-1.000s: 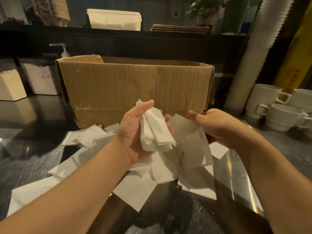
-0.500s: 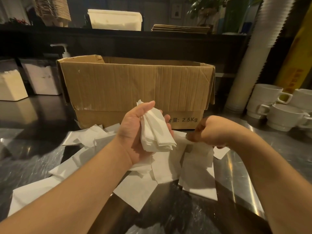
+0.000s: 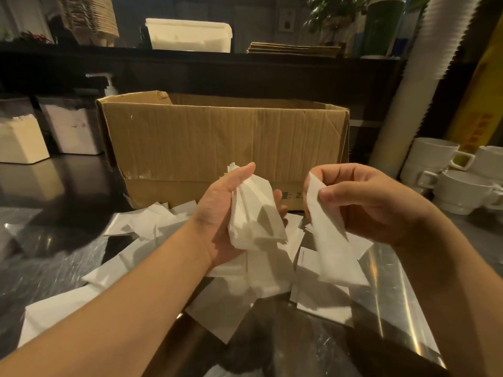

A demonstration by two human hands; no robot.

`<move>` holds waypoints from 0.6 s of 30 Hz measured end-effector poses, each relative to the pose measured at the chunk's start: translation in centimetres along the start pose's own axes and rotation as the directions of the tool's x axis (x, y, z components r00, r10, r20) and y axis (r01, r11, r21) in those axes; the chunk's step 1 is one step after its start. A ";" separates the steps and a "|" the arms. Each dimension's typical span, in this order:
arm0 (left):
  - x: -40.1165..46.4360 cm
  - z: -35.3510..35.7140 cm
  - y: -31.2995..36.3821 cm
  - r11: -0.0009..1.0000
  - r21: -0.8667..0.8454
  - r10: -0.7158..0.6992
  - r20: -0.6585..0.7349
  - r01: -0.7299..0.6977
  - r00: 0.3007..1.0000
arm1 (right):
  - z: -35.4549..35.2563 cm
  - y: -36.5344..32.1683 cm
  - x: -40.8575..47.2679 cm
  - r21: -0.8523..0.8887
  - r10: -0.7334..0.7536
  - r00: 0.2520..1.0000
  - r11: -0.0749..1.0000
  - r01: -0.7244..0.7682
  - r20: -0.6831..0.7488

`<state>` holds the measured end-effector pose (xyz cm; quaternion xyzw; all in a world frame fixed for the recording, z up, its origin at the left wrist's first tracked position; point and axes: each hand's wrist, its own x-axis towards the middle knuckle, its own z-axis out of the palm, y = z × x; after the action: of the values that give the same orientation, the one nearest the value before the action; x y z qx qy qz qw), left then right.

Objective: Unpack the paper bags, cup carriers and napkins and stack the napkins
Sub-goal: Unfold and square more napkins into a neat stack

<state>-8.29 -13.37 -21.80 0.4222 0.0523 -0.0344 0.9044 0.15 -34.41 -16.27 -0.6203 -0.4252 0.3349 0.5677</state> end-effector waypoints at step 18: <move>-0.1 0.1 -0.3 0.999 0.018 -0.045 0.183 0.042 0.982 | 3.7 2.5 2.1 -0.724 -0.477 0.867 0.647 0.239 -0.141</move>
<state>-8.37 -13.65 -21.91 0.4222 -0.0221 -0.0933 0.9014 -1.92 -30.97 -19.04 -0.7324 -0.5358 -0.0718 0.4139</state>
